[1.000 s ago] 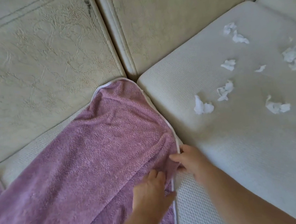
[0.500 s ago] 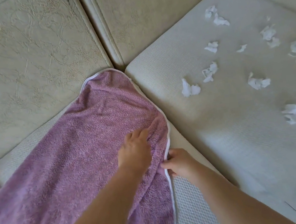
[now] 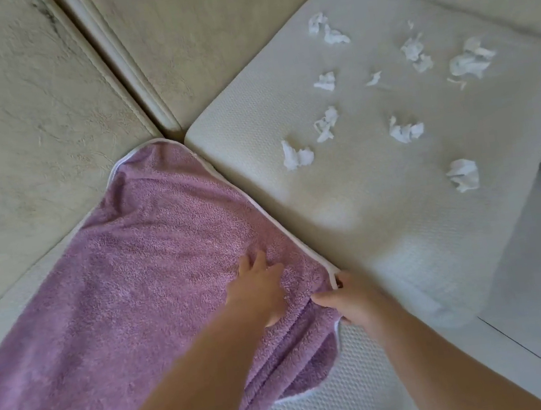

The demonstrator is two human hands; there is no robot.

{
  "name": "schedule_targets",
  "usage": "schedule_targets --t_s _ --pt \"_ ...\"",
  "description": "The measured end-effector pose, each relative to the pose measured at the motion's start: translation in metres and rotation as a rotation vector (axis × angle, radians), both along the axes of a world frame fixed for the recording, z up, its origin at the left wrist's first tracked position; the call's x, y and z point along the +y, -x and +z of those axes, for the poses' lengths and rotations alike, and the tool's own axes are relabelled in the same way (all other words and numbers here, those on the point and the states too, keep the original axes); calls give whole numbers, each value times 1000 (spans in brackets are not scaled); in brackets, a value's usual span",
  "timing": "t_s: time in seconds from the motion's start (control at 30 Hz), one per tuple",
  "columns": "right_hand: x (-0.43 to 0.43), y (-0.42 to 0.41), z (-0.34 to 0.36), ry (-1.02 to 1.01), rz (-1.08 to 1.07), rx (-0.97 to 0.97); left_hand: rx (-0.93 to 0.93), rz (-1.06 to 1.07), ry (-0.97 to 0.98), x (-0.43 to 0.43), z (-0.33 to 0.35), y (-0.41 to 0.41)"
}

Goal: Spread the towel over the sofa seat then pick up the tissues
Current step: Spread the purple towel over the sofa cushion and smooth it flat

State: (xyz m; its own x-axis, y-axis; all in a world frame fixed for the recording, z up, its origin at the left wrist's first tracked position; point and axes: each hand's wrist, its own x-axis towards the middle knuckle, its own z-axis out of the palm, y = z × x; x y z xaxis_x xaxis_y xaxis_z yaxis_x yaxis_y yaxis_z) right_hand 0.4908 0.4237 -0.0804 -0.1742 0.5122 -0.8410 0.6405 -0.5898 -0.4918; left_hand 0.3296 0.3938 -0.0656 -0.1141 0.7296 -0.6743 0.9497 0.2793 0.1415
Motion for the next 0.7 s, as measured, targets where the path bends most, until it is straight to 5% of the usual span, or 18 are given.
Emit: schedule_targets --t_s 0.13,0.27,0.43,0.7 --pt "-10 -13 -6 122 178 -56 -7 1 -31 -15 0 -9" --pt "-7 -25 -13 156 -171 24 -28 94 -136 -37 1 -22" --pt "-12 -36 -16 -65 153 -67 44 246 -392 -69 3 -51" --pt "-32 -64 0 248 186 179 -61 244 -658 -131 0 -110"
